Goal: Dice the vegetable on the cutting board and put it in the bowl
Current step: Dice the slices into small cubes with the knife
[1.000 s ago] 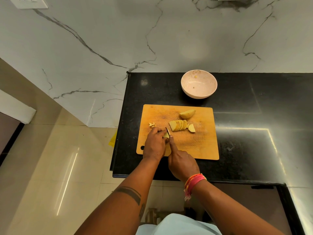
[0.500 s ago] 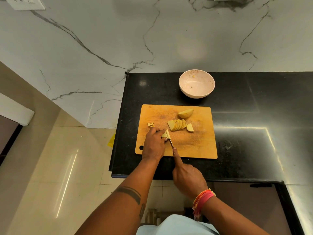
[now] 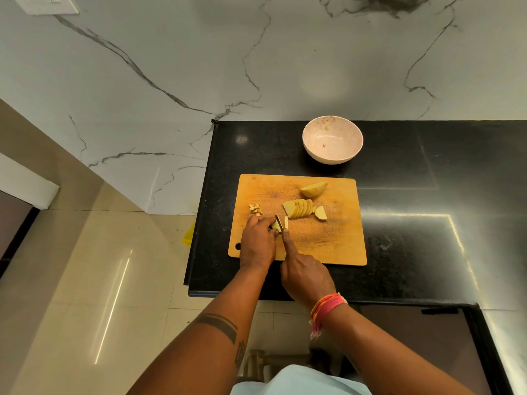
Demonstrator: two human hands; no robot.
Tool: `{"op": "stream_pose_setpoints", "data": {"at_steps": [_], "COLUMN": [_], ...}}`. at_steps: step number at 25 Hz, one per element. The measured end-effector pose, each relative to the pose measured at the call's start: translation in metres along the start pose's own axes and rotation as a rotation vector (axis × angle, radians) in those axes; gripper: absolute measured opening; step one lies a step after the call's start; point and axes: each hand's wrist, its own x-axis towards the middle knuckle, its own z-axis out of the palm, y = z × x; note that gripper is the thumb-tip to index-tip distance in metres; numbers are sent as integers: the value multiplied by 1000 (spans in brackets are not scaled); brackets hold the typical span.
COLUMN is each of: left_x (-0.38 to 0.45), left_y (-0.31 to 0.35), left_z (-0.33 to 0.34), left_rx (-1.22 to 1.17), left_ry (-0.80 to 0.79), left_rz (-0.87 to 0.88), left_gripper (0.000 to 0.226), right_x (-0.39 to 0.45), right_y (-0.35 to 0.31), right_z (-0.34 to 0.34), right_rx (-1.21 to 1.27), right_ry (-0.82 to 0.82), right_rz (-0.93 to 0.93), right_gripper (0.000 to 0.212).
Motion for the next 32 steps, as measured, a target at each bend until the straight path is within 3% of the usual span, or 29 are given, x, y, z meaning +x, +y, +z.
{"op": "stream_pose_setpoints", "data": {"at_steps": [5,13,19,32], "left_x": [3,5,1,3], "left_y": [1,-1,-1,4], "left_z": [0,3,0,-1], "left_rx": [4,-24,-38,-12], "left_ry": [-5,-2,67,54], "left_rz": [-2,-37,-50,-92], "left_gripper": [35,35,28,23], "right_x": [9,-42,-21,-11], "right_y": [-1,15,4,-1], "right_z": [1,4,-2,0], "right_rx": [-51,-33,-3,-58], "right_ry": [-21,-53,5,-51], "right_rz": [-15,7,-20,-35], "right_gripper": [73,74,73,77]}}
